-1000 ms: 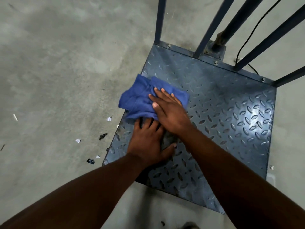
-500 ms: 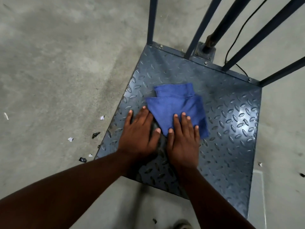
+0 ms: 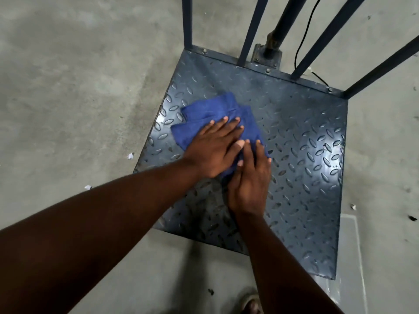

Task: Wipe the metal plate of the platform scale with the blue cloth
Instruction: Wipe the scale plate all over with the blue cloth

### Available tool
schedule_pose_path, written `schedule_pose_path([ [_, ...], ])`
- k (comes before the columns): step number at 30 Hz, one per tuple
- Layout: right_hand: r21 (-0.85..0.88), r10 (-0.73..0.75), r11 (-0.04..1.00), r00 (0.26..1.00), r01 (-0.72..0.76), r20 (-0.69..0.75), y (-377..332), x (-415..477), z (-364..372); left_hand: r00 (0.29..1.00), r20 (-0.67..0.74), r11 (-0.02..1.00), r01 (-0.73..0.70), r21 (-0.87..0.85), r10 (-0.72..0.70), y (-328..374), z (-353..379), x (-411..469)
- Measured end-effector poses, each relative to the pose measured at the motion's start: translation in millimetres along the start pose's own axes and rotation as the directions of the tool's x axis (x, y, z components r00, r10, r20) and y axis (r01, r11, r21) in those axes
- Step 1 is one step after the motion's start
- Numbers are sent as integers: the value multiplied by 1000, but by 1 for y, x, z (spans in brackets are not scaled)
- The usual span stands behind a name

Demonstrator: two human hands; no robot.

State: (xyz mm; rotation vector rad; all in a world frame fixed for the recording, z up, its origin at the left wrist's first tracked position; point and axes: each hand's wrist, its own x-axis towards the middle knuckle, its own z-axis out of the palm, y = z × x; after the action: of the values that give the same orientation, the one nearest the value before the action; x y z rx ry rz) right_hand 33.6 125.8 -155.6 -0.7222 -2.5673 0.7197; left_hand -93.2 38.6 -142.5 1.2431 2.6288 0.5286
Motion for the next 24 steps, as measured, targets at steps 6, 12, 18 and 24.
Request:
schedule_pose_path([
  [6, -283, 81, 958, 992, -50, 99, -7, 5, 6, 997, -23, 969, 83, 232, -79, -50, -12, -60],
  [12, -355, 26, 932, 964, 73, 265, 2, 9, -7, 944, -26, 928, 330, 172, -330, -57, -16, -151],
  [18, -358, 42, 932, 969, 51, 245, -4, 6, -6, 888, 11, 886, 459, 63, -460, -41, -13, -223],
  [24, -388, 61, 921, 964, 45, 257, -8, 7, -5, 831, -58, 832, 546, -97, -553, -80, -31, -94],
])
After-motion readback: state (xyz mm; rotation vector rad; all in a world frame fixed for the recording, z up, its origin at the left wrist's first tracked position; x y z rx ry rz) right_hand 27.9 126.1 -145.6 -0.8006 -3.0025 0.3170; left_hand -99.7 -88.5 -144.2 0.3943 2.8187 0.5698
